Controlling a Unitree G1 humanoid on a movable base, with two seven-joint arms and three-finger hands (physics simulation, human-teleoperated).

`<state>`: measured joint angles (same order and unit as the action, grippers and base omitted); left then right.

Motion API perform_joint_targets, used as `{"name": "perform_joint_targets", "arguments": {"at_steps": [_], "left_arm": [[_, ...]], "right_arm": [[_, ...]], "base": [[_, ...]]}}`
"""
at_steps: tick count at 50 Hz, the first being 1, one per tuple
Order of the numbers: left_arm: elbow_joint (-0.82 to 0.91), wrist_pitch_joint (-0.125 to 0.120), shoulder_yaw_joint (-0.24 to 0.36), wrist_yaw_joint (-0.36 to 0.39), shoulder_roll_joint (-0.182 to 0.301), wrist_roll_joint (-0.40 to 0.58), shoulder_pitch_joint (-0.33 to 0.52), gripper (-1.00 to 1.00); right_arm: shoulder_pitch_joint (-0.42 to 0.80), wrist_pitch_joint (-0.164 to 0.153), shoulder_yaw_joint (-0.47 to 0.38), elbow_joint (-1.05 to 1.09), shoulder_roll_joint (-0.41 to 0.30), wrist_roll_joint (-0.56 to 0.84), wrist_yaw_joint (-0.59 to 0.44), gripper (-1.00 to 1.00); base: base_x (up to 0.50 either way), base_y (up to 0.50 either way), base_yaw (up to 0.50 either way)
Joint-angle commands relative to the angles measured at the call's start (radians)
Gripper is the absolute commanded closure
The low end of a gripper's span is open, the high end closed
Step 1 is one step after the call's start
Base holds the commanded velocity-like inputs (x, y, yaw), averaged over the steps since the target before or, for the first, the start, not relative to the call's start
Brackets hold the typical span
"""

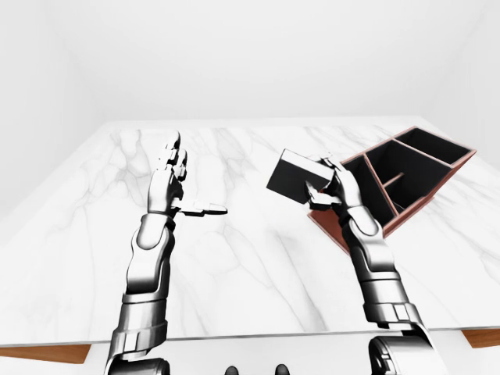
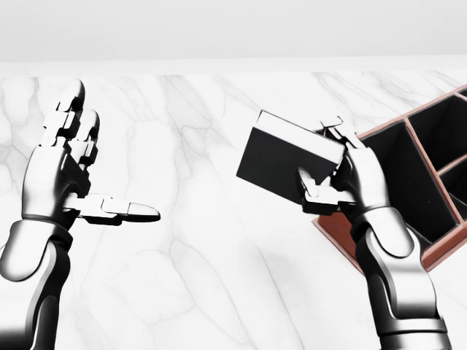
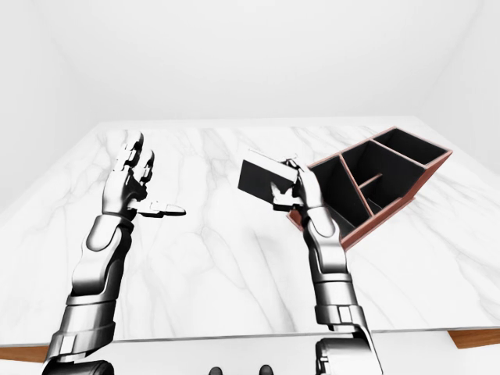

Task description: Pick up the book and place it in the left compartment of the caddy.

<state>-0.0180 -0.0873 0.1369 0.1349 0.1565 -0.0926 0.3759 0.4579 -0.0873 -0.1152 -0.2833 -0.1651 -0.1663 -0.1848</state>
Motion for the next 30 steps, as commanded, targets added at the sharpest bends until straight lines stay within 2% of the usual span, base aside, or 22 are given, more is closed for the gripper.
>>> {"name": "perform_joint_targets", "arguments": {"at_steps": [1, 15, 30], "left_arm": [[0.000, 0.000, 0.002, 0.001, 0.001, -0.003, 0.000, -1.00], [0.007, 0.000, -0.001, 0.000, 0.000, 0.001, -0.002, -1.00], [0.025, 0.000, -0.003, 0.002, -0.006, 0.003, -0.013, -1.00]], "right_arm": [[-0.029, 0.000, -0.061, 0.276, -0.028, -0.063, 0.033, 1.00], [-0.105, 0.000, -0.180, 0.392, -0.120, -0.158, 0.046, 1.00], [-0.169, 0.000, -0.263, 0.412, -0.170, -0.191, 0.052, 1.00]], "base": [[0.00, 0.00, 0.00], [0.00, 0.00, 0.00], [0.00, 0.00, 0.00]]}}
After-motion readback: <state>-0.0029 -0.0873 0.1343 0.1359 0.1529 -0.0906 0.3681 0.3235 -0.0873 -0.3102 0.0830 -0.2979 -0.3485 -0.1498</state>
